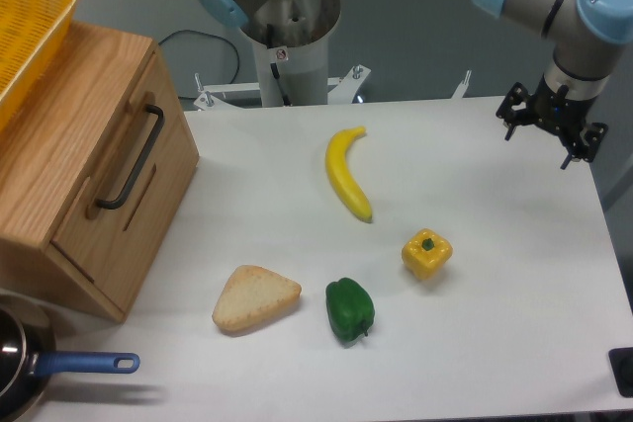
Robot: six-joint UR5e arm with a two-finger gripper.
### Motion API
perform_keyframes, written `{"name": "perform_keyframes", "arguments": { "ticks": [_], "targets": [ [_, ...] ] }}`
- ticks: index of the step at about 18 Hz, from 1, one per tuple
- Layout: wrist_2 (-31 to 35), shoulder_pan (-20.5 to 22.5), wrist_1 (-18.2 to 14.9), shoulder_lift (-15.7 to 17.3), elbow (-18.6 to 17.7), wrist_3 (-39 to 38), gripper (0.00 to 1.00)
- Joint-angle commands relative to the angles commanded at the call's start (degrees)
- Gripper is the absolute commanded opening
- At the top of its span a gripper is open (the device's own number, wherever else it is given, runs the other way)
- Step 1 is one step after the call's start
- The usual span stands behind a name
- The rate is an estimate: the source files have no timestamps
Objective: Slide open the top drawer
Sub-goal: 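Move the gripper from its start pose toward the wooden cabinet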
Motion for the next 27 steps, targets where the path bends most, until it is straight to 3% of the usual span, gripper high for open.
{"name": "perform_keyframes", "arguments": {
  "ticks": [9, 13, 17, 19, 23, 27],
  "targets": [
    [-1.75, -1.06, -0.35, 0.97, -1.32, -4.20, 1.00],
    [-4.04, -1.32, -1.05, 5.26, -4.39, -10.45, 1.00],
    [-4.04, -2.63, -12.02, 10.00, -5.18, -13.70, 1.00],
    [-4.22, -4.04, -15.72, 12.38, -5.45, -16.77, 1.00],
    [-4.83, -10.62, -18.19, 16.25, -6.32, -20.81, 1.00],
    [-7.12, -19.14, -18.46, 18.80, -7.56, -34.60, 1.00]
  ]
}}
